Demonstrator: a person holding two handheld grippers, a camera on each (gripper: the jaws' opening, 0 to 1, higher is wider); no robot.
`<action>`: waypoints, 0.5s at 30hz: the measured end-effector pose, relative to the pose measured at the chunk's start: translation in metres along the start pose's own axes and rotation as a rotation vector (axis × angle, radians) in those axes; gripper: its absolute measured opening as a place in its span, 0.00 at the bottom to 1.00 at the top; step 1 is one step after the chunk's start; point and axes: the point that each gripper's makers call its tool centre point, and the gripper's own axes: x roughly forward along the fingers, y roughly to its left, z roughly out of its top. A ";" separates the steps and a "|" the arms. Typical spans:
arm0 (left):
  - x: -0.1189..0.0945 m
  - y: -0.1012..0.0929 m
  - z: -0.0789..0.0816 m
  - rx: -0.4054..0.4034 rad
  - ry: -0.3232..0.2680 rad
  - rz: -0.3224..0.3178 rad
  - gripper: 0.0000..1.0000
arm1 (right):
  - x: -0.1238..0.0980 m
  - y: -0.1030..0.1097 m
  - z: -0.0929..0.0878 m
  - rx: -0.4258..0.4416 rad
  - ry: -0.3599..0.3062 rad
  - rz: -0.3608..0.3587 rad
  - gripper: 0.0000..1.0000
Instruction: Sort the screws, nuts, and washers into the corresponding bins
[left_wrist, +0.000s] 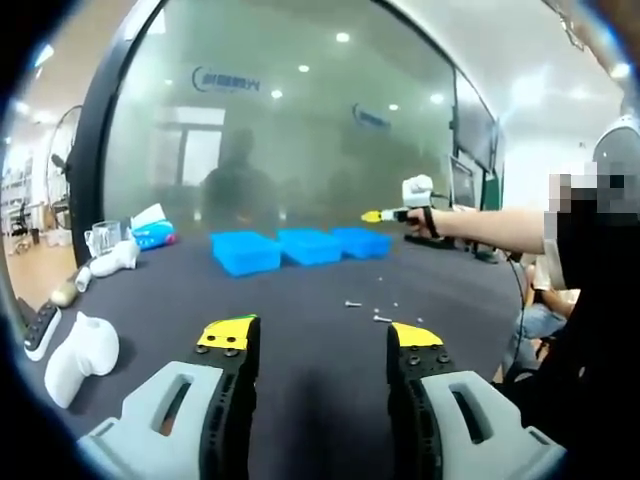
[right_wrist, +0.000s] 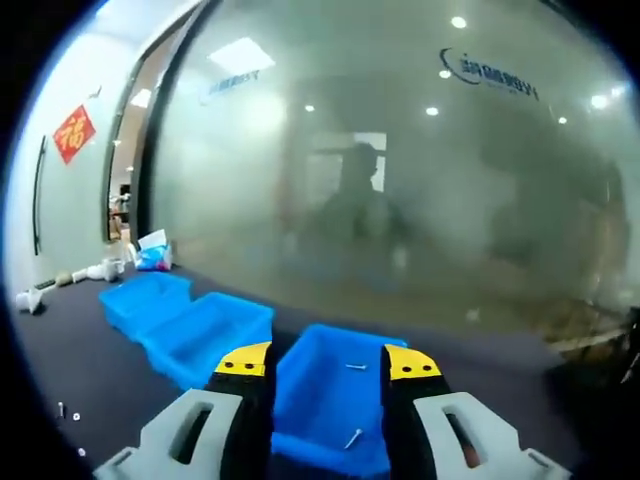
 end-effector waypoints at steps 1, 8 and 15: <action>0.000 0.000 0.000 -0.001 -0.001 0.000 0.49 | -0.005 0.003 0.000 -0.002 -0.003 0.005 0.39; 0.001 -0.001 0.001 0.000 -0.002 -0.001 0.49 | -0.036 0.018 -0.012 -0.020 -0.002 0.048 0.39; 0.002 -0.003 0.001 0.000 0.000 -0.003 0.49 | -0.083 0.032 -0.022 -0.007 -0.010 0.090 0.39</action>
